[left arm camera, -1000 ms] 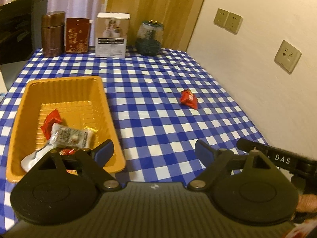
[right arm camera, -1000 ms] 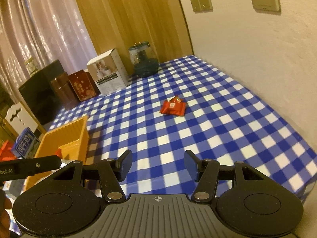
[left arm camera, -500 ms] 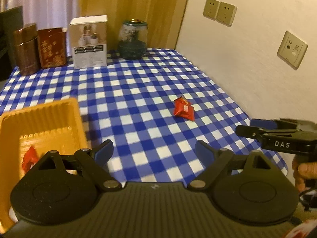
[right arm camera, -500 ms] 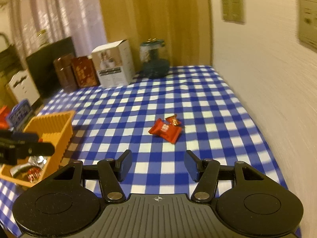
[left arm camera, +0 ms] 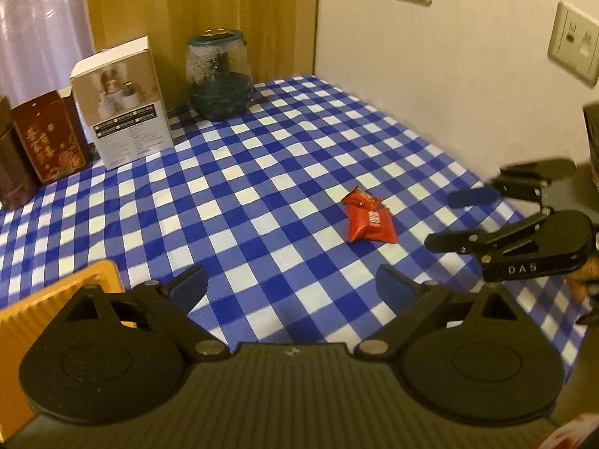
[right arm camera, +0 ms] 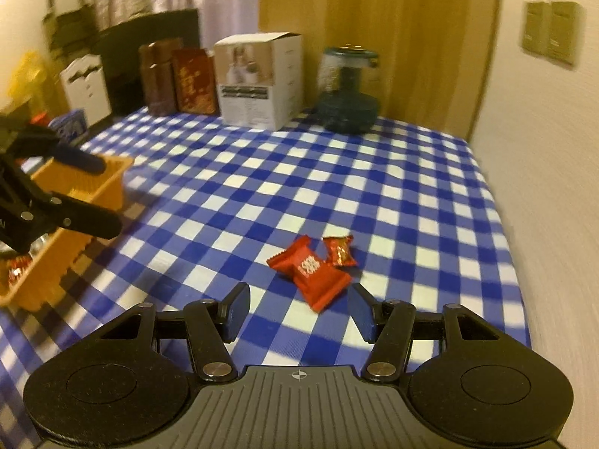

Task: Organize snacks
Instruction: 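Close the right tool on the red wrapped candy packet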

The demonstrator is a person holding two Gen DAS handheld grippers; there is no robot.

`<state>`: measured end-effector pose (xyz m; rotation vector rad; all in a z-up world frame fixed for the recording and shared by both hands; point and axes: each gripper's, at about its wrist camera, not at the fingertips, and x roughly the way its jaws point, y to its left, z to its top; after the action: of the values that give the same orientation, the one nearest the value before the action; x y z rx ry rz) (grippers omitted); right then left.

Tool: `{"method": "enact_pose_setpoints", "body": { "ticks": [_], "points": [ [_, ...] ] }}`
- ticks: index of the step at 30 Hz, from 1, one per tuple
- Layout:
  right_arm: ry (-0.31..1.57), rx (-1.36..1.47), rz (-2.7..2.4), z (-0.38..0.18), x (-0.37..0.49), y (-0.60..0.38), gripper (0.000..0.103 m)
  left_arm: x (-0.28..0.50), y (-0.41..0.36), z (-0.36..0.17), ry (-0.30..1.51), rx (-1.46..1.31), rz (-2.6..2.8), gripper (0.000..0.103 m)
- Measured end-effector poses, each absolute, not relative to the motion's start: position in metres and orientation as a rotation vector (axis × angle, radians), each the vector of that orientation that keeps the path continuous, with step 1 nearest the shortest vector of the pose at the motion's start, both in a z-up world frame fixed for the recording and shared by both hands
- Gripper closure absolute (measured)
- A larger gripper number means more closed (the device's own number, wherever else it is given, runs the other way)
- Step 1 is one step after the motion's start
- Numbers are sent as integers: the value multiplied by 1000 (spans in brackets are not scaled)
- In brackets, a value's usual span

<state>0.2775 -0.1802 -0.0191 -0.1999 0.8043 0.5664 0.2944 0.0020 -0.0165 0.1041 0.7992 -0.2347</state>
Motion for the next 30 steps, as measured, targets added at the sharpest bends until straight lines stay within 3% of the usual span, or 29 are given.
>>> {"method": "enact_pose_setpoints", "body": {
  "ticks": [14,18,22,24,30],
  "points": [
    [833,-386,731,-68,343,-153,46,334,2,-42,835,166,-247,4],
    [851,-456,757,-78,349,-145,59,339,2,-47,843,174,-253,4],
    [864,-509,772,-86,351,-141,64,342,2,-48,846,173,-256,4],
    [869,-522,769,-88,350,-141,73,343,1,-47,844,177,-256,4],
    [871,-368,677,-79,335,-160,77,346,-8,-43,833,164,-263,4]
  ]
}}
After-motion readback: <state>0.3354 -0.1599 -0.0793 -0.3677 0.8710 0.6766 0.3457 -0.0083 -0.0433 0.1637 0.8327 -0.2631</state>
